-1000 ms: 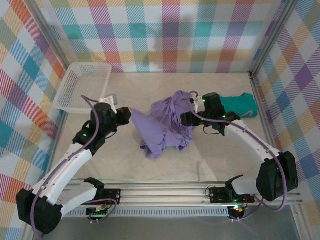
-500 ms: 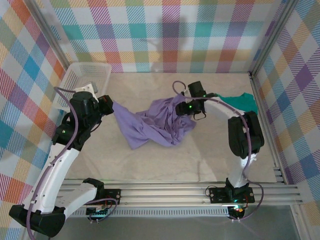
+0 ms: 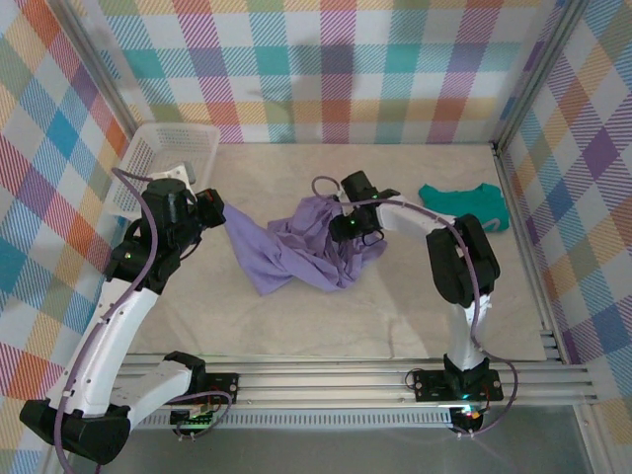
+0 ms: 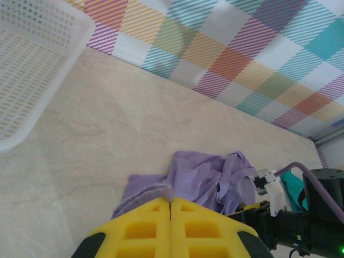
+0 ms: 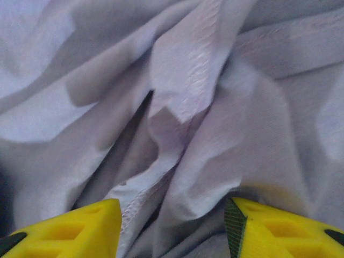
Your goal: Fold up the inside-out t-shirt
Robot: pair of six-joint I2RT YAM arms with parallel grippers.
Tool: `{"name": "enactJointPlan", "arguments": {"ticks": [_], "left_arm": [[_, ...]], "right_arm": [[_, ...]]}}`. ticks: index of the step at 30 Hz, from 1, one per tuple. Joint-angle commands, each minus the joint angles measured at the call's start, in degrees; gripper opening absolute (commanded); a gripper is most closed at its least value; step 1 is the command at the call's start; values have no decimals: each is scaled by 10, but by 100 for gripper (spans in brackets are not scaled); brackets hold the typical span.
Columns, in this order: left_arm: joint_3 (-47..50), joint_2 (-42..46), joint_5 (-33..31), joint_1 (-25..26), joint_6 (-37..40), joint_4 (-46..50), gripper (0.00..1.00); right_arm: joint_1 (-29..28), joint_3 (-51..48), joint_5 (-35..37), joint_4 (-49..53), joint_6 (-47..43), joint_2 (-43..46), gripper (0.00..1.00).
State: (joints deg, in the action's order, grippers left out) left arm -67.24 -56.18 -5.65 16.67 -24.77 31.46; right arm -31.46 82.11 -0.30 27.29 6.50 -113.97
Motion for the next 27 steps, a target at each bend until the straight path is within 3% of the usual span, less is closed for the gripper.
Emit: {"name": "enactJointPlan", "arguments": {"ticks": [1, 10, 18, 21, 23, 27], "left_arm": [[5, 5, -2, -10, 13, 3, 0], [12, 0, 1, -12, 16, -2, 0], [14, -7, -1, -15, 16, -6, 0], [5, -13, -10, -23, 12, 1, 0], [-14, -20, -11, -38, 5, 11, 0], [-100, -44, 15, -93, 2, 46, 0]], "right_arm": [[-27, -14, 22, 28, -8, 35, 55], [-56, -73, -10, 48, 11, 82, 52], [-53, -85, -32, 28, 3, 76, 18], [-30, -73, -54, 16, -1, 107, 5], [3, -75, -90, -1, 5, 157, 4], [97, -106, -233, -78, 55, 286, 1]]}}
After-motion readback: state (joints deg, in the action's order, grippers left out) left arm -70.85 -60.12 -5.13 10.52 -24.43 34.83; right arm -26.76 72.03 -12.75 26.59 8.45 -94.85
